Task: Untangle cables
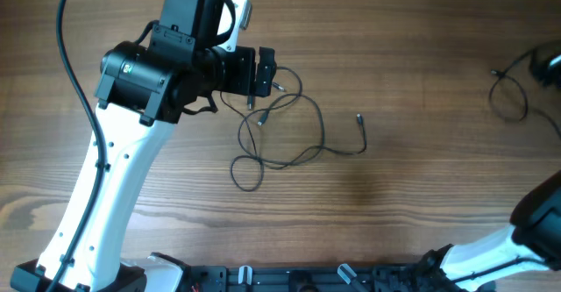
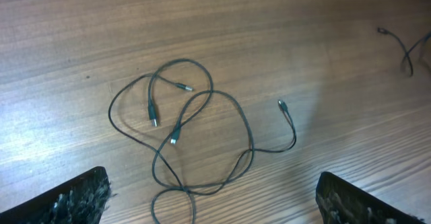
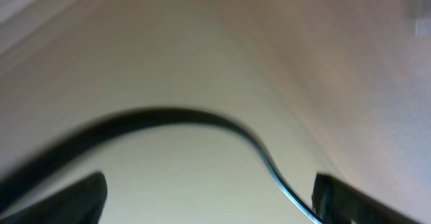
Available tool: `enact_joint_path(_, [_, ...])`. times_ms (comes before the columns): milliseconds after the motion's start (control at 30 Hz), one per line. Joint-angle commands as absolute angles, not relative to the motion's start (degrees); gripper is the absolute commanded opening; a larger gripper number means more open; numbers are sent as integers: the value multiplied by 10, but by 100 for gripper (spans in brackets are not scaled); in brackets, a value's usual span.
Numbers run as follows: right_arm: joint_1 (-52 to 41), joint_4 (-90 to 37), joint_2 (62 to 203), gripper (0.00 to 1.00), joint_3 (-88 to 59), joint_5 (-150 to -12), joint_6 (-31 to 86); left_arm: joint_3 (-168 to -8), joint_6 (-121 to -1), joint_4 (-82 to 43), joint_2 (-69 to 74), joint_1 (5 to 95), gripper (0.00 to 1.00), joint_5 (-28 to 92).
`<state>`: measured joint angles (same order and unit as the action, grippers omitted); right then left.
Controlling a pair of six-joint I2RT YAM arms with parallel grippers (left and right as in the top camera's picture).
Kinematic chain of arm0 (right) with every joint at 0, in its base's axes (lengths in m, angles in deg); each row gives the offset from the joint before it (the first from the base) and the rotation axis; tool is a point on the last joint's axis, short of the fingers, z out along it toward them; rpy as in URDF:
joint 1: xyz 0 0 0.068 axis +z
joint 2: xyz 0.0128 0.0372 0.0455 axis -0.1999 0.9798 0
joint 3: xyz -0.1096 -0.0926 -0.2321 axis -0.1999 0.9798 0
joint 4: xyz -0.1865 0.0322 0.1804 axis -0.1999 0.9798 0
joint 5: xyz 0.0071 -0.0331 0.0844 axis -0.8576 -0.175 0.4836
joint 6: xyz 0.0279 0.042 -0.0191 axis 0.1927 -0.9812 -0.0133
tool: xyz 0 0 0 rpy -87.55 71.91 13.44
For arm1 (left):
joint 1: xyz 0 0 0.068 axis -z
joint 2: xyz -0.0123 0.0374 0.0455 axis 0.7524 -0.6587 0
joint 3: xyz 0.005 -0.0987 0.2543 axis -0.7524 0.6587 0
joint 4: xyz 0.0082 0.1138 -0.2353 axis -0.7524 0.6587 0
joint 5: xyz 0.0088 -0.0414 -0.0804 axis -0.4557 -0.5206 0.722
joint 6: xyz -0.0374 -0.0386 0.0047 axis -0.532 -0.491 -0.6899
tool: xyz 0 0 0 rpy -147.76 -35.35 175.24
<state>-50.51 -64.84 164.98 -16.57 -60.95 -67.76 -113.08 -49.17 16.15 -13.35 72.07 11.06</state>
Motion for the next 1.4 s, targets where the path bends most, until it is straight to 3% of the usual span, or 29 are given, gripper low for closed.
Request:
enact_joint_path(0, [-473,-663,1559,100,-177,-715,-589,-1132,-496,161,-136,722,100,110])
enact_joint_path(67, [-450,-499,1545,100,-177,-813,-573,-1132,-496,161,-136,722,100,110])
enact_joint_path(200, [-410,-187,1597,100,-173,-880,-582,-1132,-495,163,-136,722,100,110])
enact_joint_path(367, [-406,-39,1632,99,-173,-804,-621,-1132,-495,177,-136,722,100,110])
enact_joint_path(500, [-406,-13,1632,100,-173,-817,-478,-1132,-495,179,-136,722,100,110])
enact_joint_path(633, [-410,33,1632,100,-173,-812,-497,-1132,-495,183,-136,722,100,119])
enact_joint_path(733, [-412,48,1632,86,-173,-771,-561,-1132,-495,189,-136,722,100,125])
enact_joint_path(900, [-393,117,1632,69,-173,-641,-482,-1132,-495,191,-136,722,100,125])
enact_joint_path(967, [-382,87,1632,70,-173,-645,-487,-1132,-495,193,-136,722,100,125])
enact_joint_path(1033, [-374,-18,1632,100,-173,-677,-484,-1132,-495,200,-136,722,100,125])
enact_joint_path(1100, [-362,-53,1633,100,-173,-780,-364,-1132,-495,210,-136,722,100,125])
enact_joint_path(1267, [-361,-74,1633,100,-173,-803,-289,-1132,-495,213,-136,722,100,125])
enact_joint_path(1333, [-358,-126,1633,100,-173,-767,-145,-1132,-495,212,-136,722,100,125])
enact_joint_path(1367, [-353,-175,1633,100,-173,-684,-35,-1132,-495,211,-136,722,100,125])
